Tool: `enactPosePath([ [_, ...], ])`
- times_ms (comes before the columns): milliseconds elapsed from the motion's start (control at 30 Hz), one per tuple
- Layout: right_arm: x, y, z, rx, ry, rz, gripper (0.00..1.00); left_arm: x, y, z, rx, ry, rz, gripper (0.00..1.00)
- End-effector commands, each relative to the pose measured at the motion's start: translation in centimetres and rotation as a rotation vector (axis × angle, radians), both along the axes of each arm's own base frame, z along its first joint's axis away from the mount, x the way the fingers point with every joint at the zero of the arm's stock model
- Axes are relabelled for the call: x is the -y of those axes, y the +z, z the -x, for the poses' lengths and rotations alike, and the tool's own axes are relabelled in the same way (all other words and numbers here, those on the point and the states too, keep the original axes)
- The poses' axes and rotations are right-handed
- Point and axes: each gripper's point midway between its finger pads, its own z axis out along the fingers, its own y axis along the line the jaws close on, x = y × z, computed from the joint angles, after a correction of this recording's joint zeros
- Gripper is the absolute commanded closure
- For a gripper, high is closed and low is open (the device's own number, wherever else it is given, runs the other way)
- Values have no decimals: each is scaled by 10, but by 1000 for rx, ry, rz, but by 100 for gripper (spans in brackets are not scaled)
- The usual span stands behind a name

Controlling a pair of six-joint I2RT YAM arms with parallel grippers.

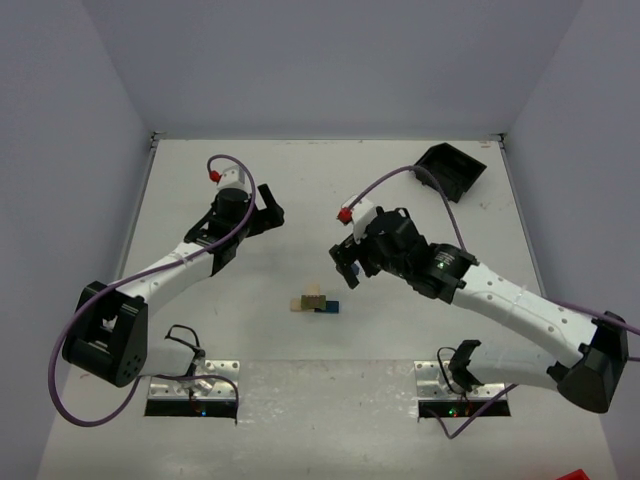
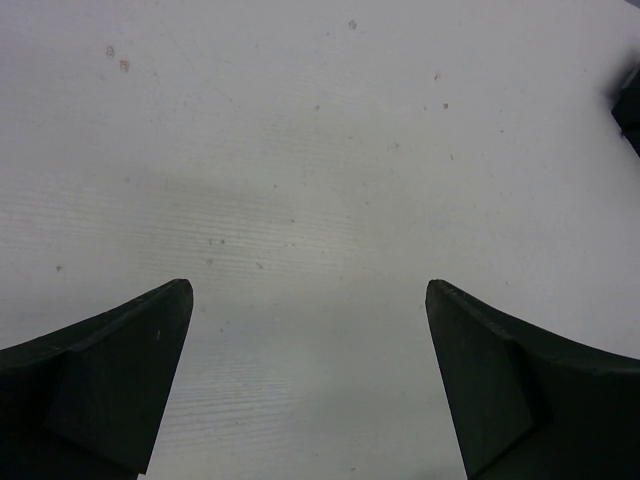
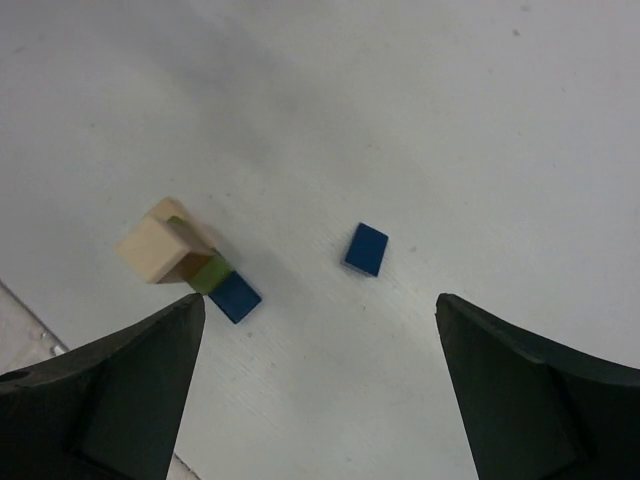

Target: Build the wood block tower

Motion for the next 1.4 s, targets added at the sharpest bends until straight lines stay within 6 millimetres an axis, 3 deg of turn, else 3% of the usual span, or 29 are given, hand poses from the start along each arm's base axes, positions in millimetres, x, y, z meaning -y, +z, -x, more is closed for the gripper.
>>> enactPosePath([
  [0, 43, -48, -18, -193, -378, -99, 1, 3, 21, -4, 71, -20, 25, 0],
  [67, 55, -69, -20, -238, -447, -94, 1, 2, 21, -4, 71, -17, 24, 0],
  [100, 60, -91, -16, -256, -457, -64, 1, 2, 22, -3, 73, -16, 25, 0],
  [133, 57, -91, -20, -241, -453, -78, 1, 1, 22, -3, 74, -15, 25, 0],
  [200, 53, -117, -12, -267, -398, -76, 1, 1, 21, -3, 73, -15, 24, 0],
  [400, 35, -130, -31, -113, -334, -184, 1, 2, 21, -4, 75, -17, 26, 0],
  [467, 36, -145, -31, -98, -344, -155, 1, 2, 21, -4, 75, -20, 26, 0],
  [733, 14, -176, -45, 18, -363, -68, 2, 1, 20, -4, 72, -13, 21, 0],
  [833, 16, -182, -49, 19, -420, -70, 10, 1, 20, -4, 70, -13, 20, 0],
  [900, 23, -184, -51, 22, -479, -84, 23, 1, 20, -4, 70, -12, 19, 0],
  [1067, 26, -190, -52, 18, -510, -86, 31, 1, 20, -4, 70, -12, 19, 0],
  [1200, 29, -189, -54, 37, -532, -94, 56, 0, 20, -4, 69, -11, 19, 0],
  [1367, 22, -173, -58, 39, -483, -41, 76, 0, 20, -4, 69, -10, 18, 0],
])
